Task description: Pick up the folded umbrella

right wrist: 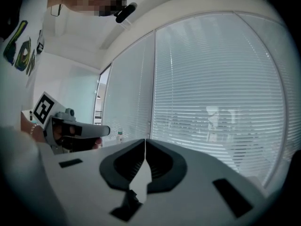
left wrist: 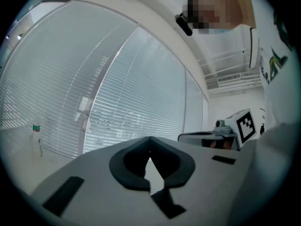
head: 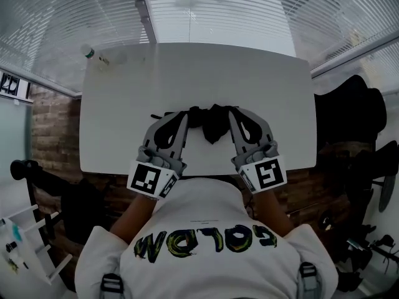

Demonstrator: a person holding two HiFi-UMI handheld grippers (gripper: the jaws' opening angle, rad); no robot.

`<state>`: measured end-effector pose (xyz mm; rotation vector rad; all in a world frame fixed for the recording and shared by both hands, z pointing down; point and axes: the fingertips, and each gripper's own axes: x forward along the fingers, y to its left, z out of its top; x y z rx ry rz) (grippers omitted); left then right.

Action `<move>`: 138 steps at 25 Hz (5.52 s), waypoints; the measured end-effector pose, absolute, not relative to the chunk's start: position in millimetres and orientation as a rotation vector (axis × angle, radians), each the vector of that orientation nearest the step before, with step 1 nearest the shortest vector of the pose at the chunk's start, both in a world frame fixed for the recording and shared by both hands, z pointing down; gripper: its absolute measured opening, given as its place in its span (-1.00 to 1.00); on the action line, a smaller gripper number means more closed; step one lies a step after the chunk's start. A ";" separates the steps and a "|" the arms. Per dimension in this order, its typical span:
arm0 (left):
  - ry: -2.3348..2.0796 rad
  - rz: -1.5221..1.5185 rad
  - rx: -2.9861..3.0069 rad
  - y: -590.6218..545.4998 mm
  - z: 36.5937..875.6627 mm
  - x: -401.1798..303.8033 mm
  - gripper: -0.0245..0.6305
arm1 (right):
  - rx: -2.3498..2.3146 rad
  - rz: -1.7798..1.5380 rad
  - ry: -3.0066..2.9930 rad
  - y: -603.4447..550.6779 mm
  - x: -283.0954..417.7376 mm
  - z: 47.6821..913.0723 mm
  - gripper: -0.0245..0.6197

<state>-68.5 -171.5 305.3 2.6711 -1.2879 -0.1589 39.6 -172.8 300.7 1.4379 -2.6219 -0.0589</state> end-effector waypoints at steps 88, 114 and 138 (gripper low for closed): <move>-1.302 0.096 2.421 -147.0 470.5 -99.2 -0.90 | 0.193 -0.009 -1.938 -199.4 -12.4 609.6 -0.14; -1.338 0.010 2.607 -154.4 380.6 -55.4 -0.90 | 0.821 0.190 -2.382 -196.8 54.0 449.8 -0.13; -1.380 -0.155 2.737 -182.0 279.5 -29.2 -0.90 | 1.313 0.074 -2.723 -166.5 104.3 297.2 -0.13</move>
